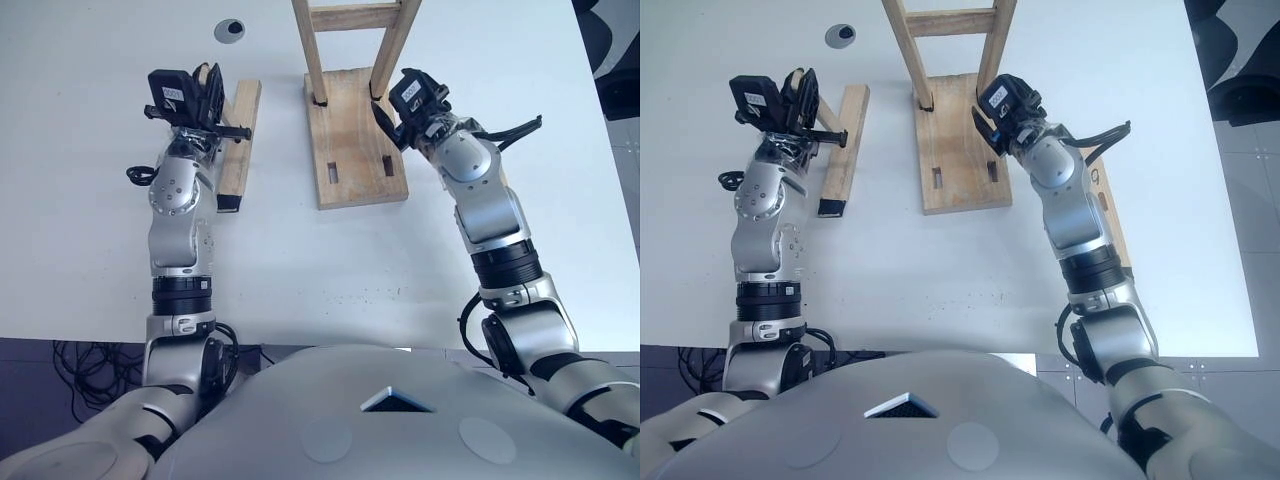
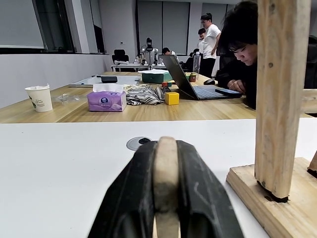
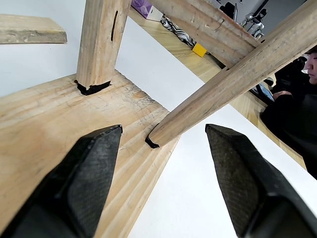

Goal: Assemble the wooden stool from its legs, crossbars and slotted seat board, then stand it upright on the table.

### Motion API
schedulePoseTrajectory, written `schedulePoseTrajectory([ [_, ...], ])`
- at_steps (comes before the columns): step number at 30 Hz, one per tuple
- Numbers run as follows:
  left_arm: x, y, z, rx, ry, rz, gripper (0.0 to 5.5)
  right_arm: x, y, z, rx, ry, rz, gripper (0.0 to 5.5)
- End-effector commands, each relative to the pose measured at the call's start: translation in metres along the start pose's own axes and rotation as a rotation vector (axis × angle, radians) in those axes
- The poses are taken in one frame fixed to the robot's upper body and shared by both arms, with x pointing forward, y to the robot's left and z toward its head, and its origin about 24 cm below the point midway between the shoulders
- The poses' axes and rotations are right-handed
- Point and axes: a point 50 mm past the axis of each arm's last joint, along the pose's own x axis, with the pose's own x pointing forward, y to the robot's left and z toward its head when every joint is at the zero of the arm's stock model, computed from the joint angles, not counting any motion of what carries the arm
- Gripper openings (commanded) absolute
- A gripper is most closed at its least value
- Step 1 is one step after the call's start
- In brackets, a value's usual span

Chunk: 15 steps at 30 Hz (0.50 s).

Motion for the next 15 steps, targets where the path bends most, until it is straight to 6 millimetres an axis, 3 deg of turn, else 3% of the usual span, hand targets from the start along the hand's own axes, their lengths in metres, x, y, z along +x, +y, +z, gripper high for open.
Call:
schedulePoseTrajectory([
  [1, -0.029, 0.008, -0.071, -0.001, 0.353, 0.029, 0.38, 0.002, 0.003, 0.002, 0.004, -0.02, 0.005, 3.1],
  [5, -0.027, 0.013, -0.049, 0.012, 0.308, 0.011, 1.25, 0.002, 0.002, 0.001, 0.002, -0.021, 0.002, 3.1],
  [11, -0.018, 0.025, 0.021, 0.046, 0.347, -0.069, 2.14, 0.002, 0.003, 0.0, 0.009, -0.02, -0.016, 3.1],
  [15, -0.023, 0.025, 0.029, 0.027, 0.492, -0.138, 2.74, 0.002, 0.009, -0.002, 0.023, -0.016, -0.025, 3.1],
])
